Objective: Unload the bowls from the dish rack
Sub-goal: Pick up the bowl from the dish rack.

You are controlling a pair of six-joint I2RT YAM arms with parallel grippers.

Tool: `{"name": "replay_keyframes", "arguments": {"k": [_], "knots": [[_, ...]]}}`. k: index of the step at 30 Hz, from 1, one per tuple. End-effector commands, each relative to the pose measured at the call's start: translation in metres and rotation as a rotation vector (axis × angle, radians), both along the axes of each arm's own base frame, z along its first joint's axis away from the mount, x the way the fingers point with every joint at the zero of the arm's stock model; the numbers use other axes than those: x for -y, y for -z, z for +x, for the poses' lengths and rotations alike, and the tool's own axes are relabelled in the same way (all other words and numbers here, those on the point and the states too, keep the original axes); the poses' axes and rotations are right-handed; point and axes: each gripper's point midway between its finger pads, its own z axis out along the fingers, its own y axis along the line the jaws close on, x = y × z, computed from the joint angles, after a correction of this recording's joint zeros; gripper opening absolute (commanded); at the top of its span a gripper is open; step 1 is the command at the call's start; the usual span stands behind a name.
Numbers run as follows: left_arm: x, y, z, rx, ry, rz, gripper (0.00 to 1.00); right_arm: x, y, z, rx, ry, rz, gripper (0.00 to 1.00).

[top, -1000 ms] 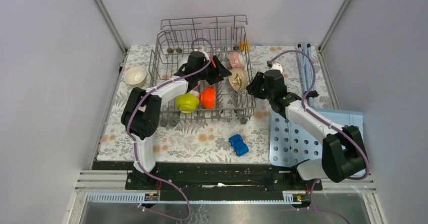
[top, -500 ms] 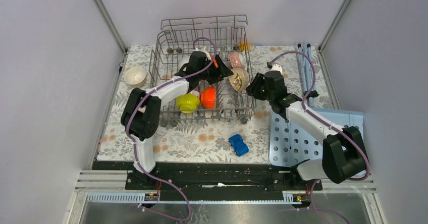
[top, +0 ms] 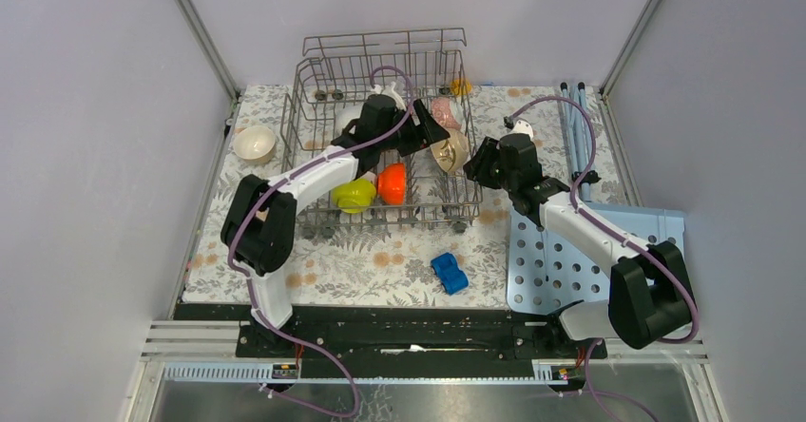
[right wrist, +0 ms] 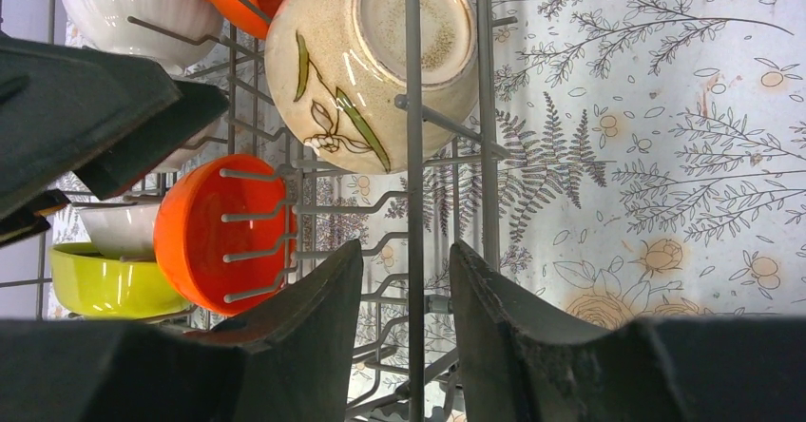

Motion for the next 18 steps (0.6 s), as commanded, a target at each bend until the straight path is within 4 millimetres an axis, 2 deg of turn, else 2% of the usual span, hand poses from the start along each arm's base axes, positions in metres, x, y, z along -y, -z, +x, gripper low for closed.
{"name": "replay_keyframes", "arguments": {"k": [1,6,12,18], "knots": [[0.011,-0.022,0.004,0.049,-0.026,-0.041,0.75,0.004,-0.016,0.001,0.050,0.011,0.014,0.47],[0.002,-0.008,0.011,0.026,-0.097,-0.005,0.77,0.003,-0.019,0.000,0.054,0.009,0.019,0.49],[0.000,-0.002,0.015,0.026,-0.126,0.021,0.82,0.003,-0.015,0.001,0.049,0.010,0.022,0.51],[0.010,0.014,0.017,-0.004,-0.099,0.023,0.80,0.003,-0.011,0.000,0.043,0.008,0.031,0.51]]}}
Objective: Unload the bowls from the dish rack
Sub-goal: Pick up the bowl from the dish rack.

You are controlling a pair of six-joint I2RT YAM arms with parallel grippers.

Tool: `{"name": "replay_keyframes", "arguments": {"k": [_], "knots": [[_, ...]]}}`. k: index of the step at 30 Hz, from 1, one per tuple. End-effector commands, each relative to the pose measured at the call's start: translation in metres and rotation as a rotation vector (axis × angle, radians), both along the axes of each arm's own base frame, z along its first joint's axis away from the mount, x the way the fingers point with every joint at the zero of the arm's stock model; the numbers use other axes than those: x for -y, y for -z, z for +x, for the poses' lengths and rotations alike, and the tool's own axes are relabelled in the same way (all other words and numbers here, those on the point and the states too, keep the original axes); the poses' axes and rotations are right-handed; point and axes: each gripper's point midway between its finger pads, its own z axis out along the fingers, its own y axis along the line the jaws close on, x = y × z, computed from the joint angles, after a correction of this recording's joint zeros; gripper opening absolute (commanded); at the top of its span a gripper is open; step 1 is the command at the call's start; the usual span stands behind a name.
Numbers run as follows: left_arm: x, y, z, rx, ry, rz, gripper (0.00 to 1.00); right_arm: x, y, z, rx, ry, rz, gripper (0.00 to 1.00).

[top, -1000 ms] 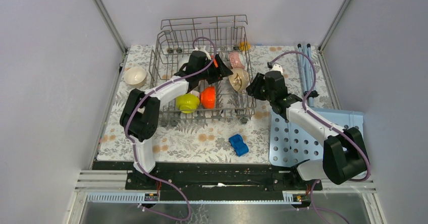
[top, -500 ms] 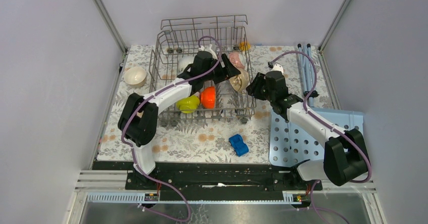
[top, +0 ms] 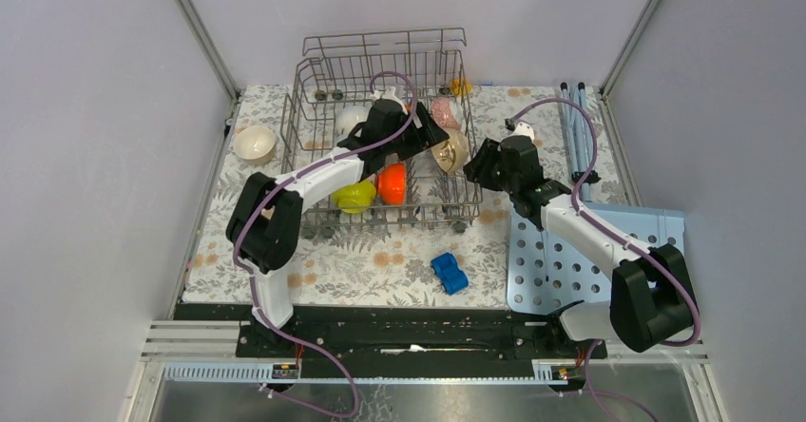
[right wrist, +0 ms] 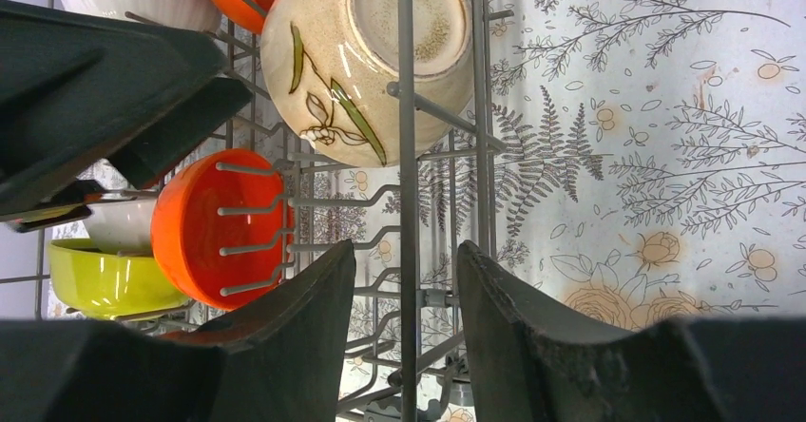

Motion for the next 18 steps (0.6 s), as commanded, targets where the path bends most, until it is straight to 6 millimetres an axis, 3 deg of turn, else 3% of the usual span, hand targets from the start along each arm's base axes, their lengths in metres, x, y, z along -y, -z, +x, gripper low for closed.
{"name": "replay_keyframes", "arguments": {"k": [1,18], "knots": [[0.011,0.002,0.011,0.018,0.003,-0.017,0.80,0.001,-0.011,0.003,0.041,0.006,0.028,0.51],[0.026,-0.015,0.004,0.099,0.070,-0.138,0.65,-0.001,-0.013,0.002,0.052,-0.006,0.051,0.49]]}}
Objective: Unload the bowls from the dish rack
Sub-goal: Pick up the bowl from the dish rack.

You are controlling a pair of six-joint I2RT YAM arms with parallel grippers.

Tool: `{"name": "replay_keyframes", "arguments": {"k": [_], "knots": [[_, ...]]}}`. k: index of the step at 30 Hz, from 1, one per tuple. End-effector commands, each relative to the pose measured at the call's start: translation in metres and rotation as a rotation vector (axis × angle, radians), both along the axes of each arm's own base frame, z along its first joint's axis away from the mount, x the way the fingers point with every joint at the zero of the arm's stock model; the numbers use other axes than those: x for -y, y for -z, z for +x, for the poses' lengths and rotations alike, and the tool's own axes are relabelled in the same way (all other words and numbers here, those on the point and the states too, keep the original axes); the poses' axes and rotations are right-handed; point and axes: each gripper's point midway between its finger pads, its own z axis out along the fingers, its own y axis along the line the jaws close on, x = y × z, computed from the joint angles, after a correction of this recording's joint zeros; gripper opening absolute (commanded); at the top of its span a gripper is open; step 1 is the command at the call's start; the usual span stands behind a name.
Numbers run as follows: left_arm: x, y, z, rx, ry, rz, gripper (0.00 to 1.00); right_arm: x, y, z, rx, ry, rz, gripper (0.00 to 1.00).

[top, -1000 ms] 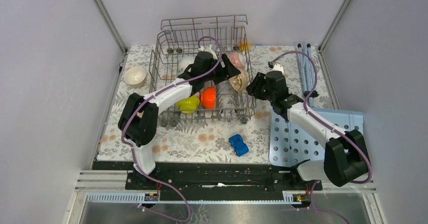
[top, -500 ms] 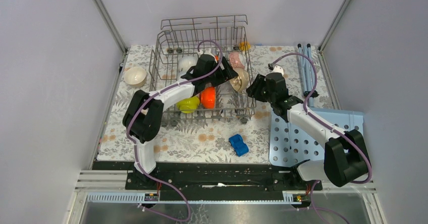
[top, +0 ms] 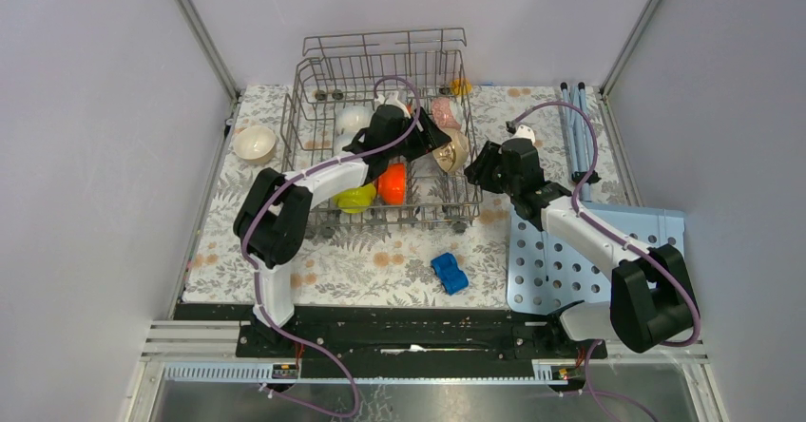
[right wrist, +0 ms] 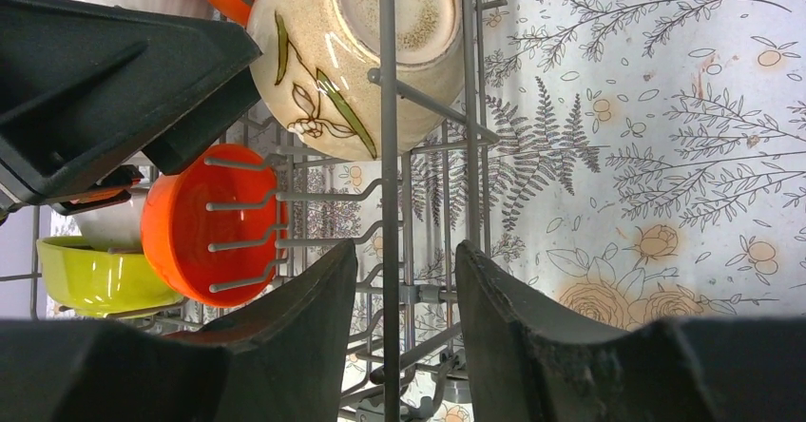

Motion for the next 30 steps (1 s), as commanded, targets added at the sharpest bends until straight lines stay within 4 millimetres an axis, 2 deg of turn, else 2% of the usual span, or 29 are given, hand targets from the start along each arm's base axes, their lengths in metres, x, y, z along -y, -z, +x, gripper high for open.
{"name": "replay_keyframes", "arguments": {"k": [1,7,17,30], "knots": [[0.012,-0.033,-0.002,0.091,0.041,-0.089,0.64,-0.003,-0.020,0.005,0.063,-0.008,0.044,0.49],[0.016,-0.041,-0.006,0.121,0.055,-0.122,0.53,-0.003,-0.019,0.005,0.062,-0.009,0.045,0.48],[0.029,-0.054,-0.014,0.170,0.094,-0.174,0.43,-0.002,-0.014,0.004,0.051,-0.005,0.048,0.47],[0.038,-0.046,-0.018,0.153,0.140,-0.206,0.42,0.002,-0.015,0.003,0.054,0.004,0.056,0.47]]}}
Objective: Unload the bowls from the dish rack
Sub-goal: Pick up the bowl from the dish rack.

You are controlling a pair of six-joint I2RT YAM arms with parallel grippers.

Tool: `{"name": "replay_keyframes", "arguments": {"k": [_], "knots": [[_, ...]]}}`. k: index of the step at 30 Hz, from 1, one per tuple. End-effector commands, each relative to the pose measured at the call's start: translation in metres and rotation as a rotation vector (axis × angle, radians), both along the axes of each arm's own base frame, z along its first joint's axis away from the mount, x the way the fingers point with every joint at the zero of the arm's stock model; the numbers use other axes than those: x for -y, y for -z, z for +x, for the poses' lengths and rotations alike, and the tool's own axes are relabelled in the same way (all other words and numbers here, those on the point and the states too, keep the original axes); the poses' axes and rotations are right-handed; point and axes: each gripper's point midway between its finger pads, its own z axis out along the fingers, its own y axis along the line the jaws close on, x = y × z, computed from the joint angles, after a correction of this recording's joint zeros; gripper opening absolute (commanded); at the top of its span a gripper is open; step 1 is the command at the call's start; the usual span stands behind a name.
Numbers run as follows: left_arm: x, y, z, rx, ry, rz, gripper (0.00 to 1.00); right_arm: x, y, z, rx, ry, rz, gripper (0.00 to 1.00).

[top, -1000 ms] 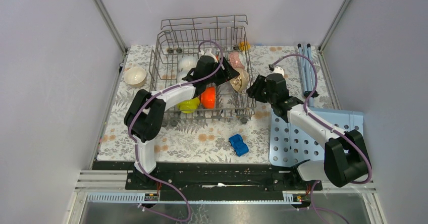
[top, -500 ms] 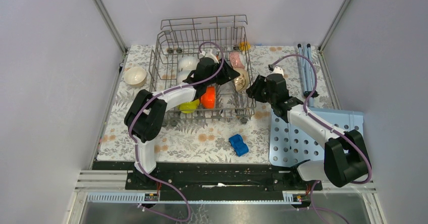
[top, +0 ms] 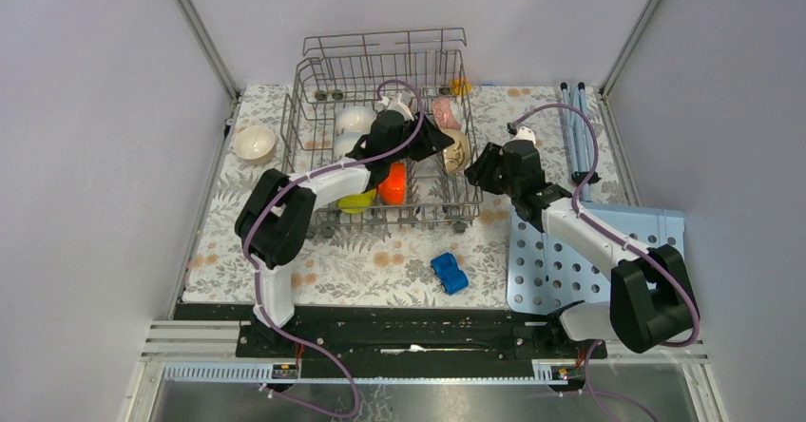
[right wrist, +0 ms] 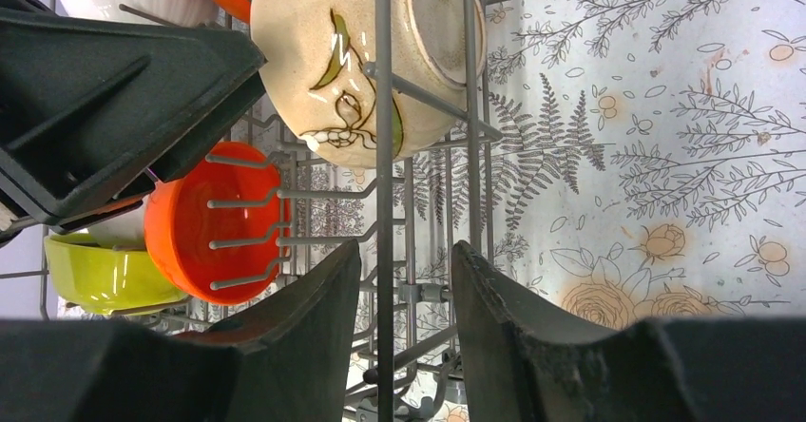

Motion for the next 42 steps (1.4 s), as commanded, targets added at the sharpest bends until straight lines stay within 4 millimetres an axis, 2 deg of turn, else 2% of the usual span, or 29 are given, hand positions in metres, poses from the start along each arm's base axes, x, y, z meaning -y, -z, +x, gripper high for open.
{"name": "replay_keyframes", "arguments": {"k": [1,10,14,25,28,31,38,42], "knots": [[0.023,-0.035,-0.010,0.085,0.098,-0.127,0.42,0.003,-0.016,0.002,0.051,0.012,0.034,0.47],[0.031,-0.027,-0.011,0.063,0.138,-0.146,0.43,0.007,-0.011,0.001,0.045,0.021,0.035,0.47],[0.032,-0.027,-0.011,0.071,0.144,-0.153,0.41,0.004,-0.011,-0.001,0.041,0.005,0.048,0.47],[0.035,-0.035,-0.013,0.106,0.168,-0.187,0.18,0.004,-0.013,-0.002,0.048,-0.002,0.060,0.47],[0.036,-0.040,-0.014,0.123,0.178,-0.200,0.09,0.004,-0.016,-0.002,0.052,-0.002,0.064,0.49],[0.036,-0.047,-0.016,0.142,0.186,-0.209,0.00,0.007,-0.021,-0.003,0.059,0.004,0.060,0.52],[0.032,-0.065,-0.022,0.200,0.197,-0.245,0.00,0.016,-0.033,-0.007,0.072,0.025,0.039,0.72],[0.030,-0.071,-0.028,0.219,0.204,-0.260,0.00,0.024,-0.039,-0.008,0.087,0.059,0.016,0.75]]}}
